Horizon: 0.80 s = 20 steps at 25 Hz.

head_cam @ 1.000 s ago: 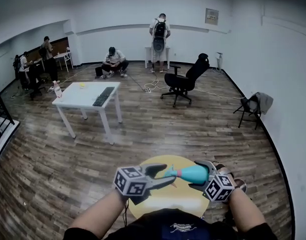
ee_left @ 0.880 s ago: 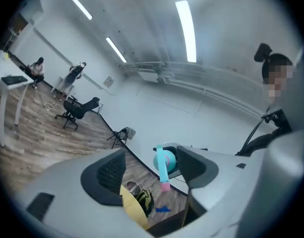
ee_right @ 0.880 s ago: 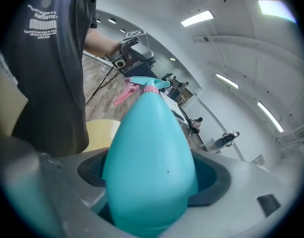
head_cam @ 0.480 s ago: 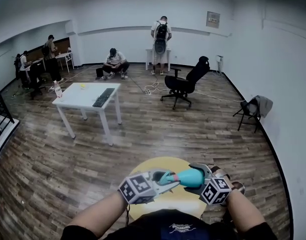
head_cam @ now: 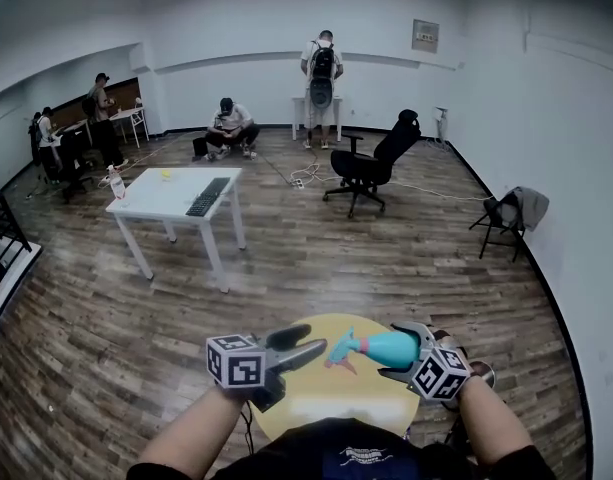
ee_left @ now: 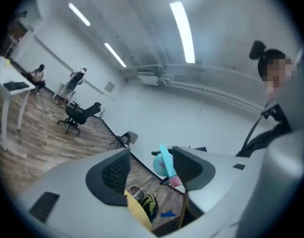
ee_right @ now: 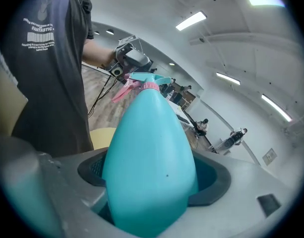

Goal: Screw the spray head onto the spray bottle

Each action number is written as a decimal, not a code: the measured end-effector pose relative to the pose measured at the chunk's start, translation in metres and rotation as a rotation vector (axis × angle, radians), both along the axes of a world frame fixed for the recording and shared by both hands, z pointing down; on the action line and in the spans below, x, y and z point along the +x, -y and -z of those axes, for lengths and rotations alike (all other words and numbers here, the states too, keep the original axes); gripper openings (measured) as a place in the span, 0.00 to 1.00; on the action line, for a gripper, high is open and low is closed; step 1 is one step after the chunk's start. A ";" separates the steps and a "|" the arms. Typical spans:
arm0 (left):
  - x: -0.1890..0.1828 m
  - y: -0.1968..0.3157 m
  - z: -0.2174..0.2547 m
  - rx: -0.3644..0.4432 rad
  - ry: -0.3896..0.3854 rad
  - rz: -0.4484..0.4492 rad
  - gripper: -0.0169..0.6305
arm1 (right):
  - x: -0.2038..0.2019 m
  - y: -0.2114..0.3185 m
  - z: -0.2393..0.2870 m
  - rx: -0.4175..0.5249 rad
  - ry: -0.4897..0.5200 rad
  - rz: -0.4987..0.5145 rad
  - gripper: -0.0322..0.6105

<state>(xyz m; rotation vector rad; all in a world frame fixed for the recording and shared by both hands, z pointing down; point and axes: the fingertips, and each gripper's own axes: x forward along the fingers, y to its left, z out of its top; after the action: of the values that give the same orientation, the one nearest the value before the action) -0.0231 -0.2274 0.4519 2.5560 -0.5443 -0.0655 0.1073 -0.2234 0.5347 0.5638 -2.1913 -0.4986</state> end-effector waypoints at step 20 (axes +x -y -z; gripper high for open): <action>0.063 -0.035 -0.013 0.165 0.202 -0.223 0.34 | -0.028 -0.018 -0.003 -0.055 -0.025 0.115 0.74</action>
<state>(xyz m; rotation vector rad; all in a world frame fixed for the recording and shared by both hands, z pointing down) 0.0399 -0.1922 0.4647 2.7864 -0.3352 0.2386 0.0795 -0.2056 0.5381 0.4010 -2.2151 -0.5014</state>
